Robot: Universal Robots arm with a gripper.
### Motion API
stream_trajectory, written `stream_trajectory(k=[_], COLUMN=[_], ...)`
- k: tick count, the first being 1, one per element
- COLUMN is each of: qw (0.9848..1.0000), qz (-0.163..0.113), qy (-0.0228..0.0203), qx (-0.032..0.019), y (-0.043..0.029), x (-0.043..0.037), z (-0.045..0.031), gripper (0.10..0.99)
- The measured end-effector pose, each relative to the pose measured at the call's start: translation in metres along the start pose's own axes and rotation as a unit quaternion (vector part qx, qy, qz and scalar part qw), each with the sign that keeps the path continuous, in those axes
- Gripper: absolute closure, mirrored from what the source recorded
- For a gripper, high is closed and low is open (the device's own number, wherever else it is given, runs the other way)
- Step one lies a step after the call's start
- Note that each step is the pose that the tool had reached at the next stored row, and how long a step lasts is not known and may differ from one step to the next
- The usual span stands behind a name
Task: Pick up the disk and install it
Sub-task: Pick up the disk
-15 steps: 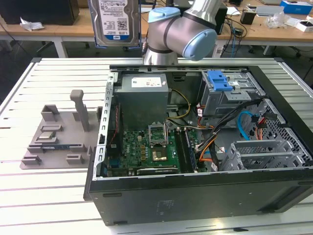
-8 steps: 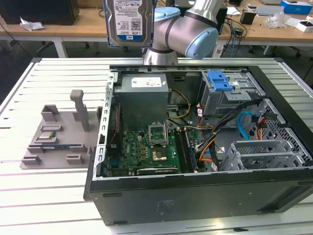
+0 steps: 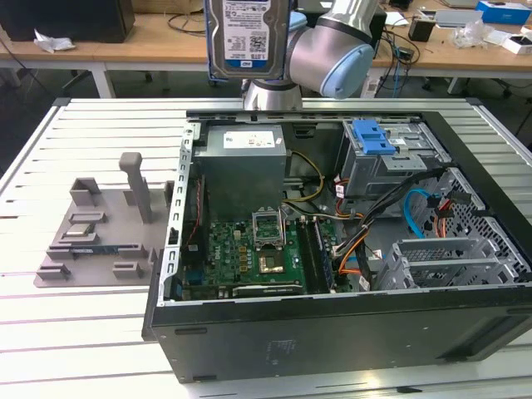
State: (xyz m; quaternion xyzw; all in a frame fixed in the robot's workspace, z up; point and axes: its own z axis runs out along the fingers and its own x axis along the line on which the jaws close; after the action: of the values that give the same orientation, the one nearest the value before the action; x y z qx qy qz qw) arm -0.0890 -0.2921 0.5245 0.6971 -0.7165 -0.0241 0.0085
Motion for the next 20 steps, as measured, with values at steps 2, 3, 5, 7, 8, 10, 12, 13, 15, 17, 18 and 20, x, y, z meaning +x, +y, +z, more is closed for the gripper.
stream_trajectory(k=[2,3,5,7,8,10,12,13,15,17,18,20], qw=[1.0000,1.0000,1.0000,1.0000,1.0000,1.0000,1.0000,1.0000,1.0000,1.0000,1.0000,1.0000], qz=[0.000,0.000,0.000,0.000,0.000,0.000,0.000,0.000,0.000,0.000,0.000,0.000], qy=[0.0000,0.0000,0.0000,0.0000,0.0000,0.0000,0.0000,0.0000,0.0000,0.0000,0.0000,0.0000], qx=[-0.0001,-0.0003,-0.0003,-0.0004,-0.0004,-0.0004,-0.0004,-0.0004,-0.0004,-0.0004,-0.0004,-0.0004], y=[-0.0069,-0.0113,-0.0154,-0.0161,-0.0162,-0.0163,-0.0166,-0.0166,-0.0168,-0.0171,-0.0172,-0.0174], x=[-0.0002,-0.0003,0.0003,0.0055,0.0081,0.0138,0.0193,0.0228,0.0312,0.0407,0.0438,0.0500], z=[-0.0003,-0.0005,-0.0006,-0.0006,-0.0006,-0.0007,-0.0008,-0.0009,-0.0010,-0.0012,-0.0013,-0.0013], gripper=[0.718,0.718,0.718,0.718,0.718,0.718,0.718,0.718,0.718,0.718,0.718,0.718])
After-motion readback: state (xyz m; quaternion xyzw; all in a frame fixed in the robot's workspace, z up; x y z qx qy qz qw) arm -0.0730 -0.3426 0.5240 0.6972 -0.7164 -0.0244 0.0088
